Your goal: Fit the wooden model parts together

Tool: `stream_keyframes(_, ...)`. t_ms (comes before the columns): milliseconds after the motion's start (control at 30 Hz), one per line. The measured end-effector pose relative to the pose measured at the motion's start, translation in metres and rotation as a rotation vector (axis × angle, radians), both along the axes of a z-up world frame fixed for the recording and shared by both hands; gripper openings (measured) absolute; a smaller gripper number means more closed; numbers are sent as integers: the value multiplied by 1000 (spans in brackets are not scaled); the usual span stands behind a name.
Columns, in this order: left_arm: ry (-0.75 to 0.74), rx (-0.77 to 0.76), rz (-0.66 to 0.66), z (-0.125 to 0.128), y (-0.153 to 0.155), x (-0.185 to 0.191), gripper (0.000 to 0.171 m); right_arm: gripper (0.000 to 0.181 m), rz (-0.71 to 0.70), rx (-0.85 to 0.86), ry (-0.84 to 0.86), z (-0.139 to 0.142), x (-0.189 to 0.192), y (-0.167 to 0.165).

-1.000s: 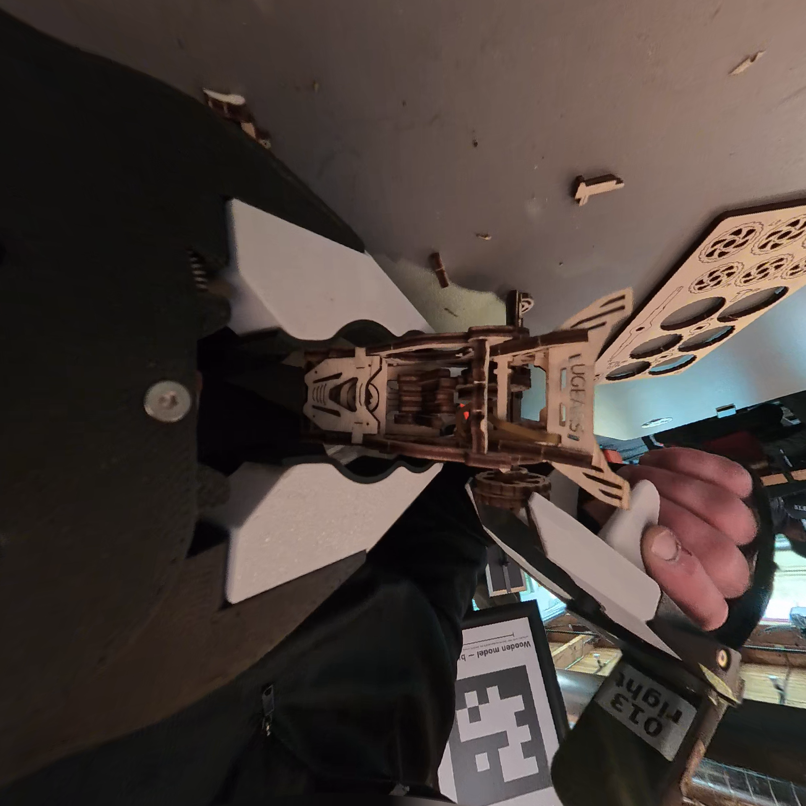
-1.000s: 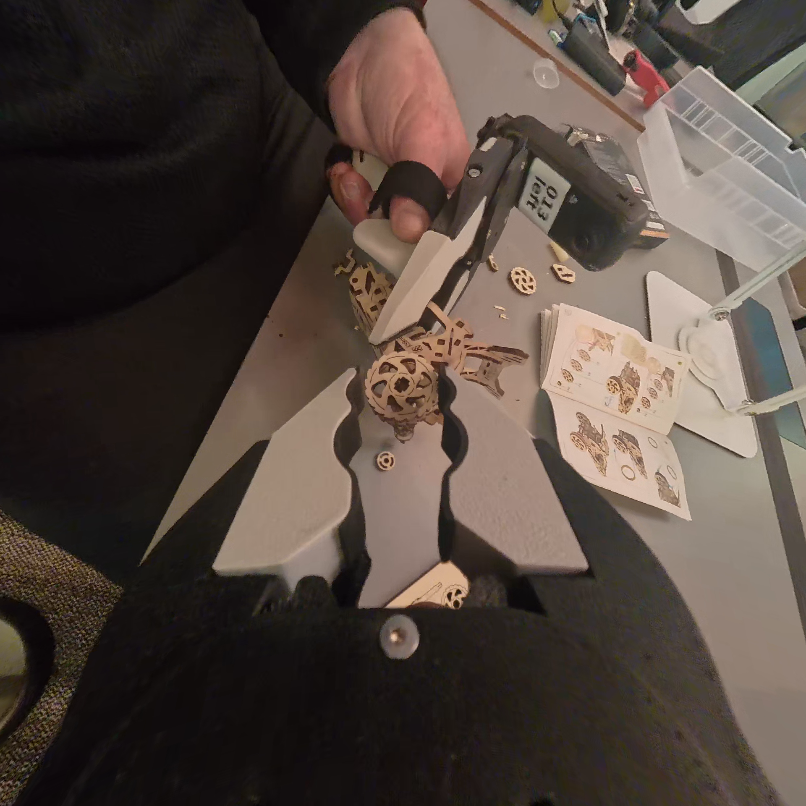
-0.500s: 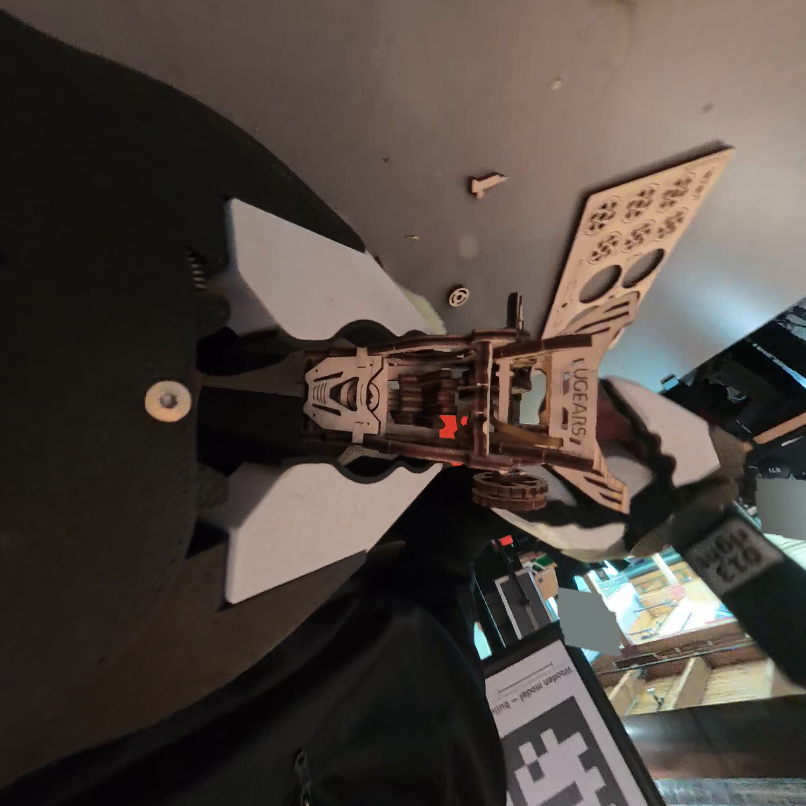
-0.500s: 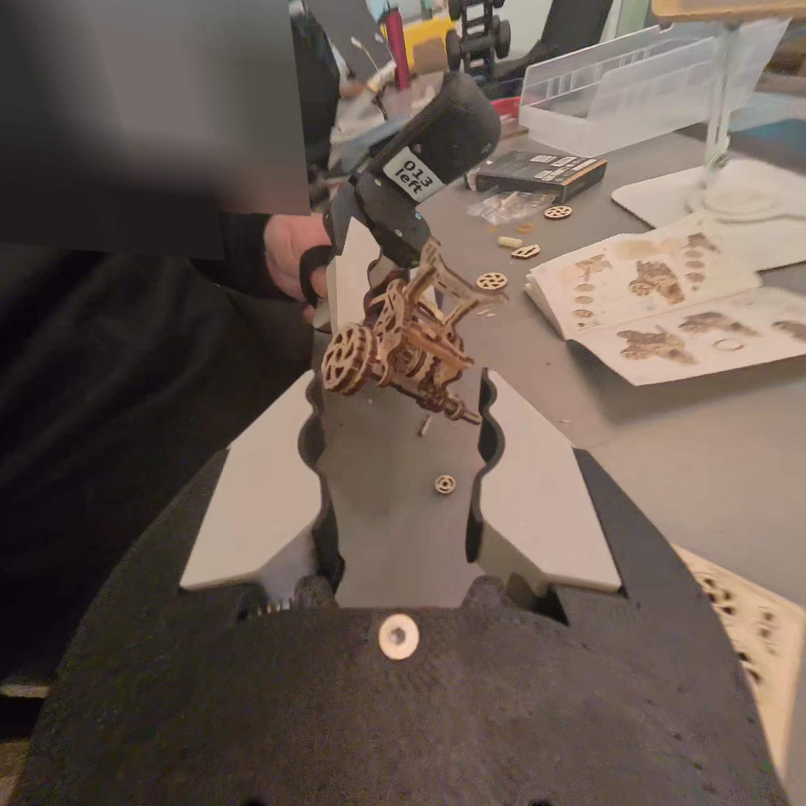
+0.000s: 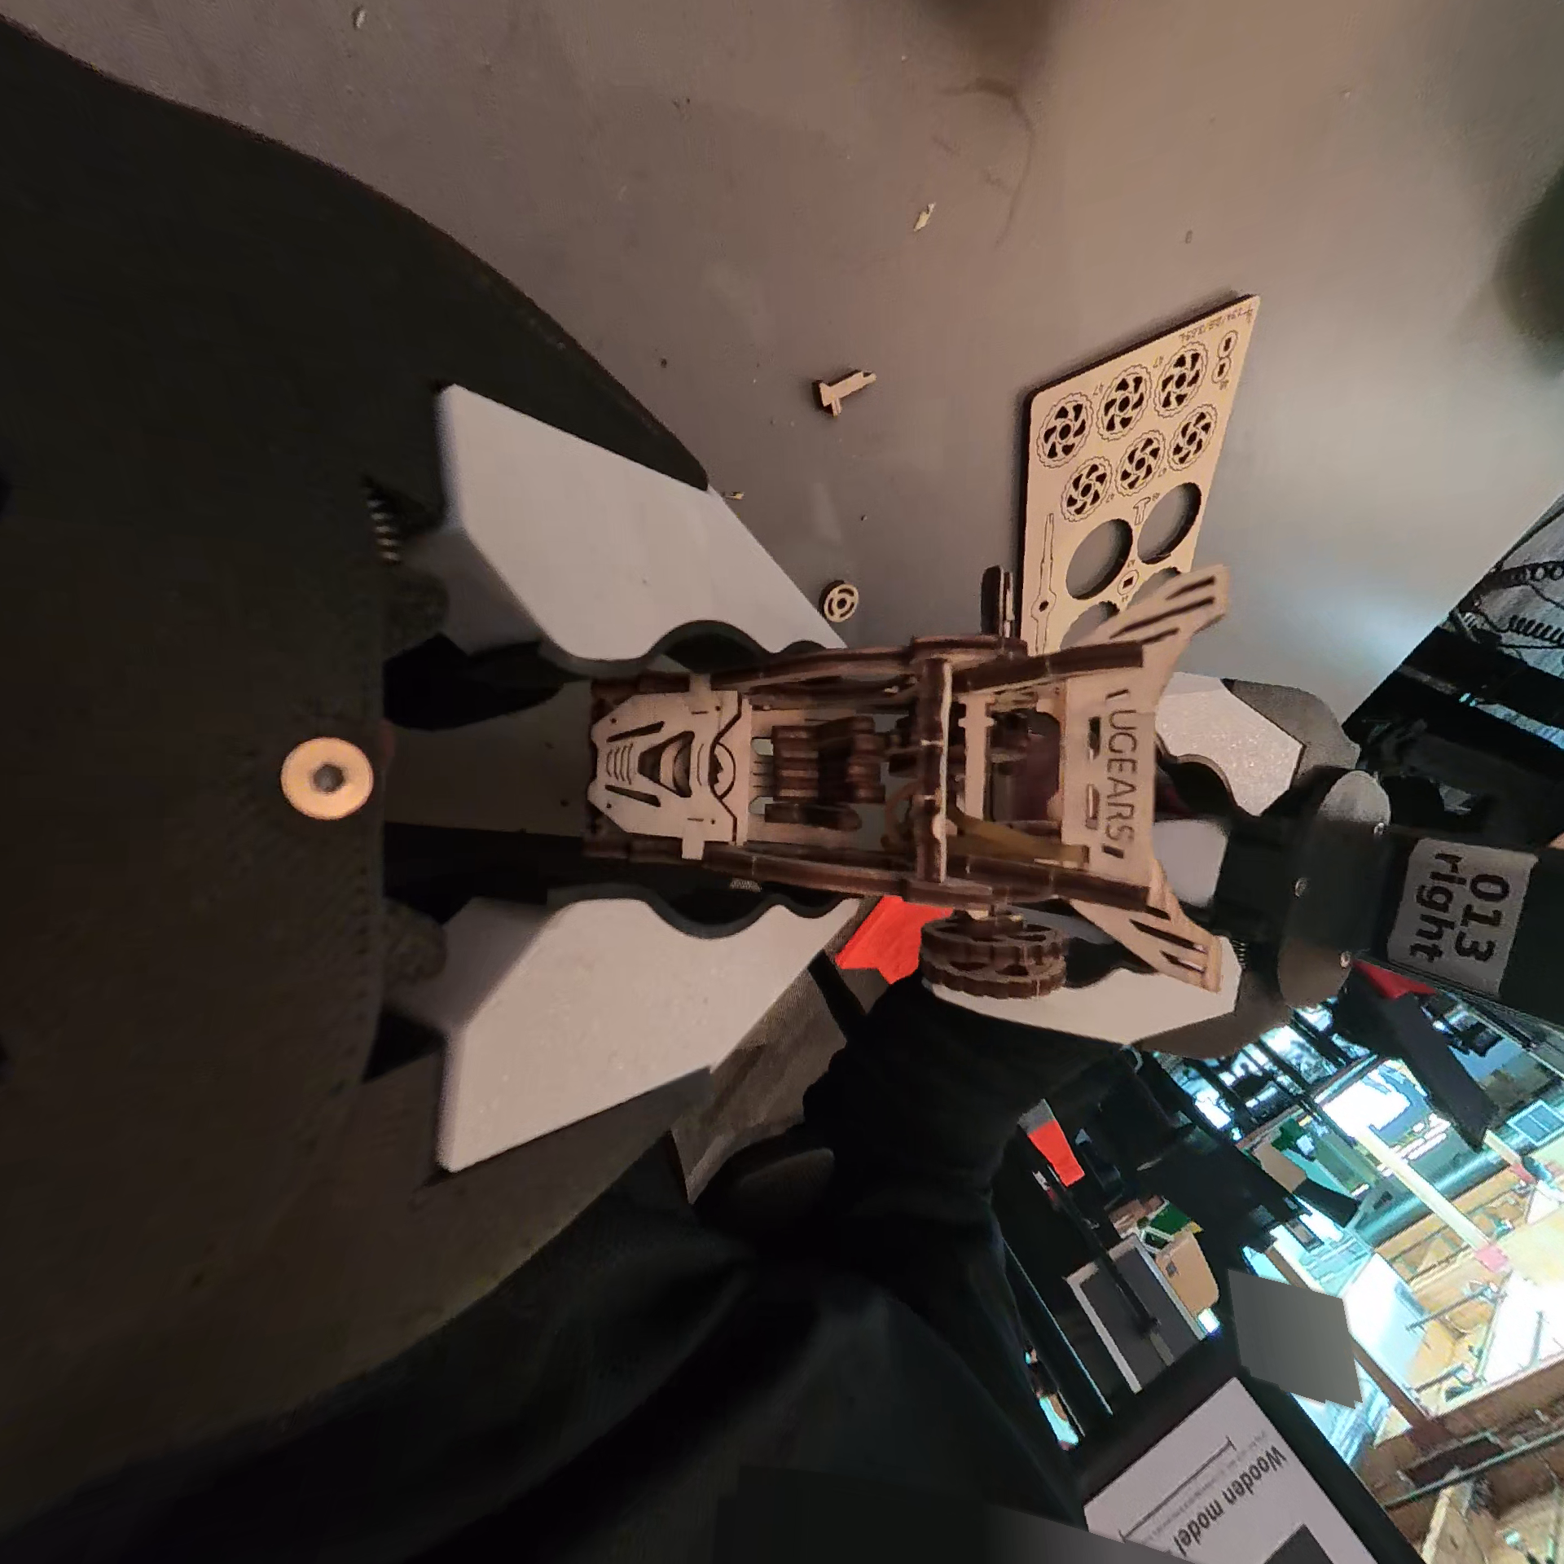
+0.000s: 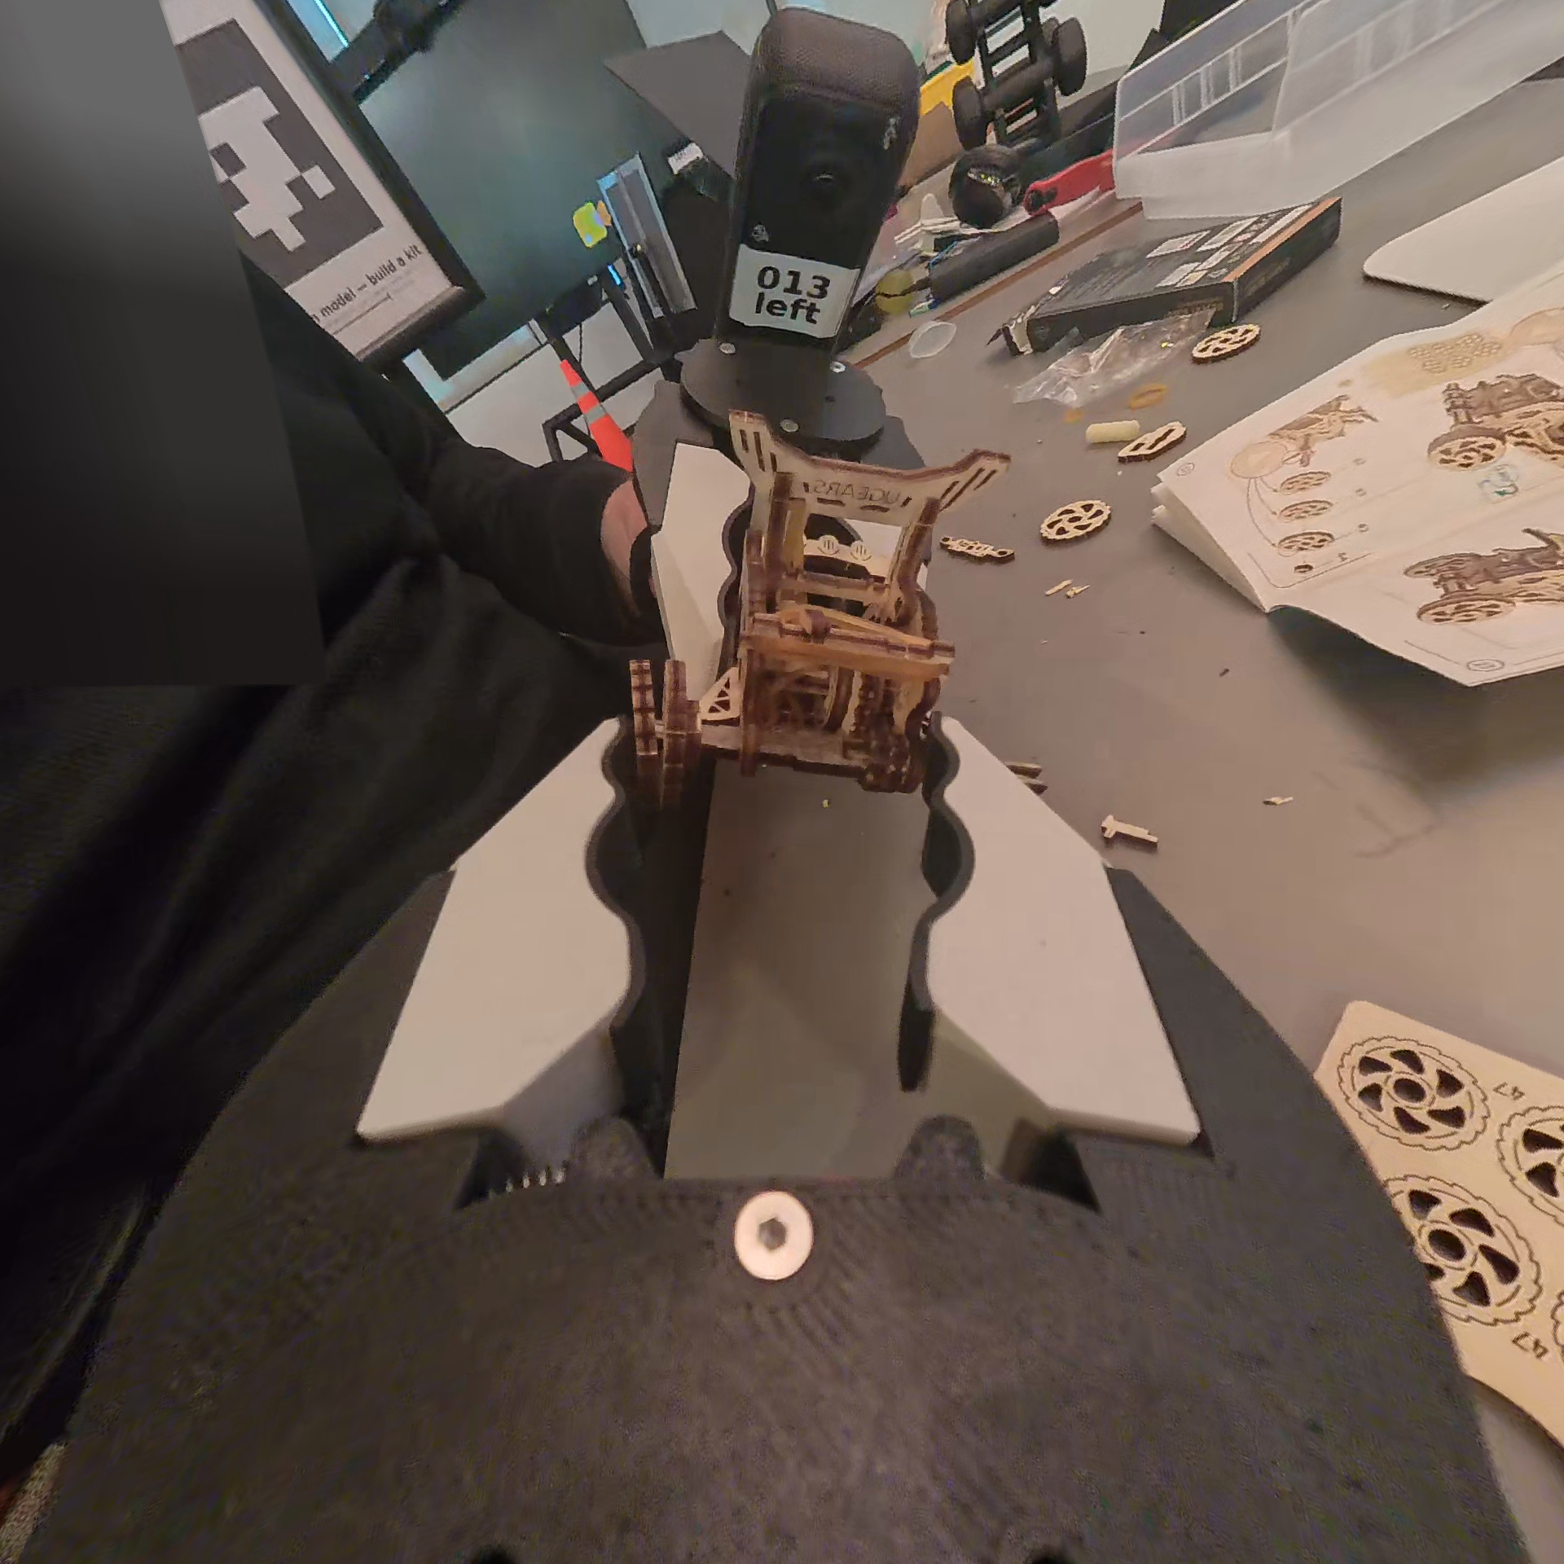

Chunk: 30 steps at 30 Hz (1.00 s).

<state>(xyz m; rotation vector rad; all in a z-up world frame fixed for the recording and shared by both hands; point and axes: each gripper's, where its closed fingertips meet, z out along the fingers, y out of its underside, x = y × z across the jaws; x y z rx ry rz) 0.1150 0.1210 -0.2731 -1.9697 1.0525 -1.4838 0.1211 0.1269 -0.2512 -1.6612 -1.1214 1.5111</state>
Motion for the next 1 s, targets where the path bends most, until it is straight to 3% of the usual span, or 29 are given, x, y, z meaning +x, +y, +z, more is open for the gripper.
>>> stream_keyframes(200, -14, 32, 24, 4, 4, 0, 46, 65, -26, 7, 16, 1, -1, 2)
stream_keyframes(400, 48, 84, 39, -2, 8, 3, 77, 64, -99, 26, -6, -6, -4, 8)
stream_keyframes(467, 69, 85, 57, -6, 10, 3, 75, 64, -115, 27, -5, -7, -6, 9)
stream_keyframes(567, -16, 28, 88, 2, 15, 1, 57, 65, -109, 44, -10, -8, -9, 4)
stream_keyframes(700, -48, 8, 76, 3, 11, 2, 60, 65, -110, 29, 6, -7, -8, 4)
stream_keyframes(800, -93, -72, 27, 6, 6, 5, 90, 65, -120, 30, -25, -13, -8, 6)
stream_keyframes(1000, -83, -98, 43, 0, 6, 7, 83, 65, -132, 46, -29, -9, -9, 9)
